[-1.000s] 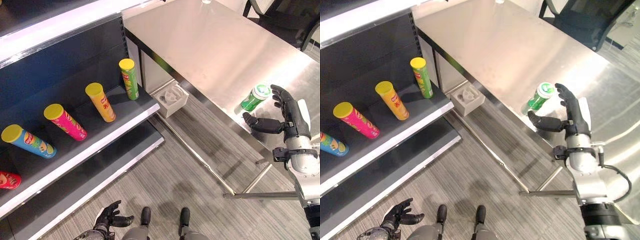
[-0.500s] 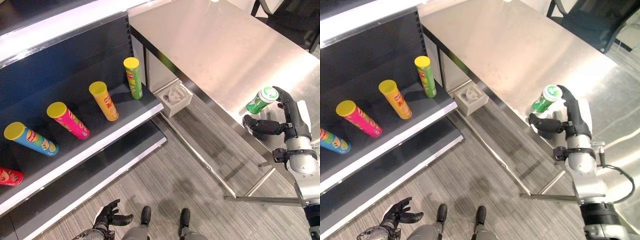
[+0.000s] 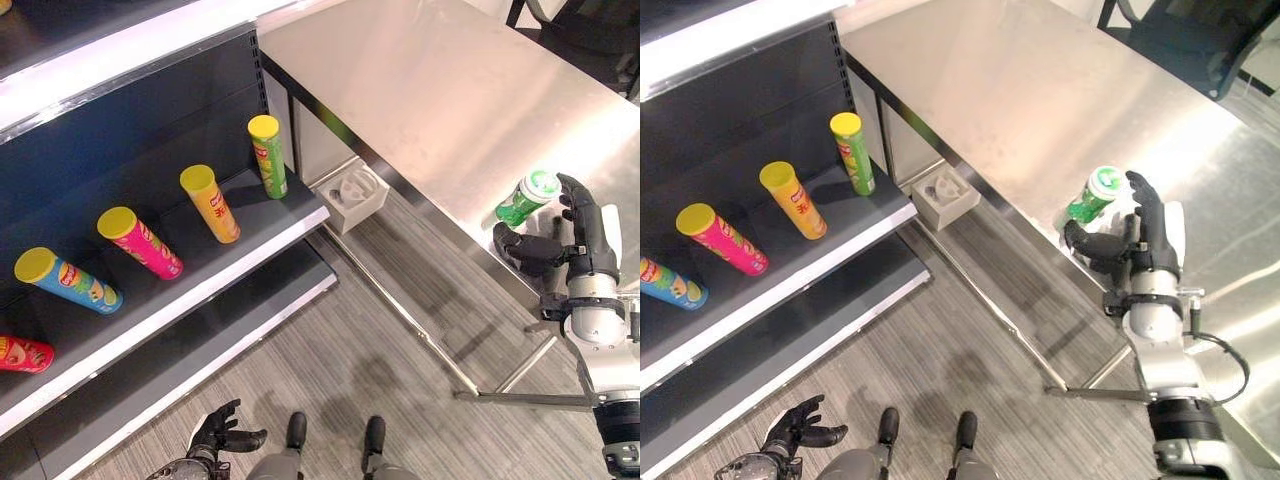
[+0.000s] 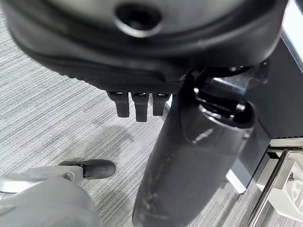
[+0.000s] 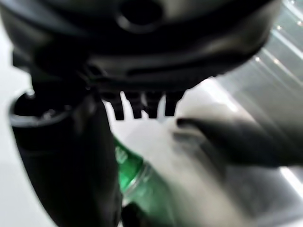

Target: Put the goods on the table back onto the shelves and tidy them up.

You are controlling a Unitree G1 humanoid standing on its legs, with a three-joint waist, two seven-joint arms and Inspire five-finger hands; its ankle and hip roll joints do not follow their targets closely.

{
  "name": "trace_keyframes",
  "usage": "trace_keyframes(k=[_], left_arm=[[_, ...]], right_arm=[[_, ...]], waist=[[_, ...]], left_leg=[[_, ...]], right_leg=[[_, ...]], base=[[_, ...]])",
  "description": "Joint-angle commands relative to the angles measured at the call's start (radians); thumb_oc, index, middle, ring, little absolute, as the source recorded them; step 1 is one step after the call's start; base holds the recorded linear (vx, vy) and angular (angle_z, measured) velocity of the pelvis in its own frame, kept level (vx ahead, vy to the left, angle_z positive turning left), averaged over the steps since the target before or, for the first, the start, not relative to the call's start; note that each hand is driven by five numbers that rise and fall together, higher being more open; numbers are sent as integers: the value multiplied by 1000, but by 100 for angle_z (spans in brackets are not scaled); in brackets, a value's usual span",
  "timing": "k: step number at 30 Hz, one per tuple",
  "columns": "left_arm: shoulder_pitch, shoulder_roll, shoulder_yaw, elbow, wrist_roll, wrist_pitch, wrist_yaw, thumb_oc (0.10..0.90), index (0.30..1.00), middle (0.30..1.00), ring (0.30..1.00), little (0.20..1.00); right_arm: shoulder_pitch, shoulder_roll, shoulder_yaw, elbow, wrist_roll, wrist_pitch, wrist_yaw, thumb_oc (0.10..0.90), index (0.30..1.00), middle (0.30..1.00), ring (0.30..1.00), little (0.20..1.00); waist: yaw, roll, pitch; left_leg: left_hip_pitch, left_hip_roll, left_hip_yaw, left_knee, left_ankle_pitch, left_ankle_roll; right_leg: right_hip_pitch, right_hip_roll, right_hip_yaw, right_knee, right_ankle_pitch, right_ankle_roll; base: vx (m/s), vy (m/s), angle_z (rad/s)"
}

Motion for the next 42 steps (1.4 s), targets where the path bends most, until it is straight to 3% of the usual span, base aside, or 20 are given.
trace_keyframes(k=[1, 25, 26, 27, 40, 42], left_arm=[[-34, 36, -27, 25, 10, -26, 15, 800, 900, 900, 900, 900], [-28, 48, -65, 33, 9, -27, 17, 800, 900, 900, 900, 900], [-31, 49, -68, 34, 6, -27, 18, 800, 900, 900, 900, 900], [-32, 49, -68, 35, 7, -26, 18, 800, 900, 900, 900, 900], [-15, 61, -19, 50, 11, -27, 11, 800, 900, 900, 900, 900], [-12, 75, -7, 44, 17, -24, -2, 800, 900, 900, 900, 900]], right_arm=[[-157, -31, -65, 11, 46, -79, -70, 800, 900, 900, 900, 900], [-327, -48, 43, 135, 107, -80, -72, 800, 900, 900, 900, 900], [-345, -50, 58, 137, 105, -82, -70, 515, 472, 472, 472, 472], [-346, -50, 59, 140, 107, -81, -67, 400, 300, 300, 300, 300], [-305, -119, 32, -27, 33, -89, -48, 400, 300, 300, 300, 300], [-232, -158, -37, -131, 20, -110, -39, 400, 300, 300, 300, 300]], waist=[[31, -25, -36], [66, -17, -29], [69, -19, -28], [69, -19, -27], [72, -34, -45], [48, -34, -53]], left_leg=[[16, 15, -43, 2, -90, -48], [-10, 11, -61, 2, -82, -51], [-10, 11, -64, 2, -81, -51], [-10, 12, -65, 2, -81, -52], [8, 11, -69, 2, -84, -52], [8, 17, -133, 3, -70, -54]], right_leg=[[27, -97, -25, 21, -42, 127], [13, -102, -48, 21, -38, 126], [14, -101, -50, 21, -39, 125], [15, -100, -51, 21, -40, 124], [41, -101, -53, 27, -51, 128], [38, -9, 128, 104, -153, 87]], base=[[0, 0, 0], [1, -1, 2], [3, -3, 3], [0, 0, 0], [0, -14, 2], [21, -144, 31]])
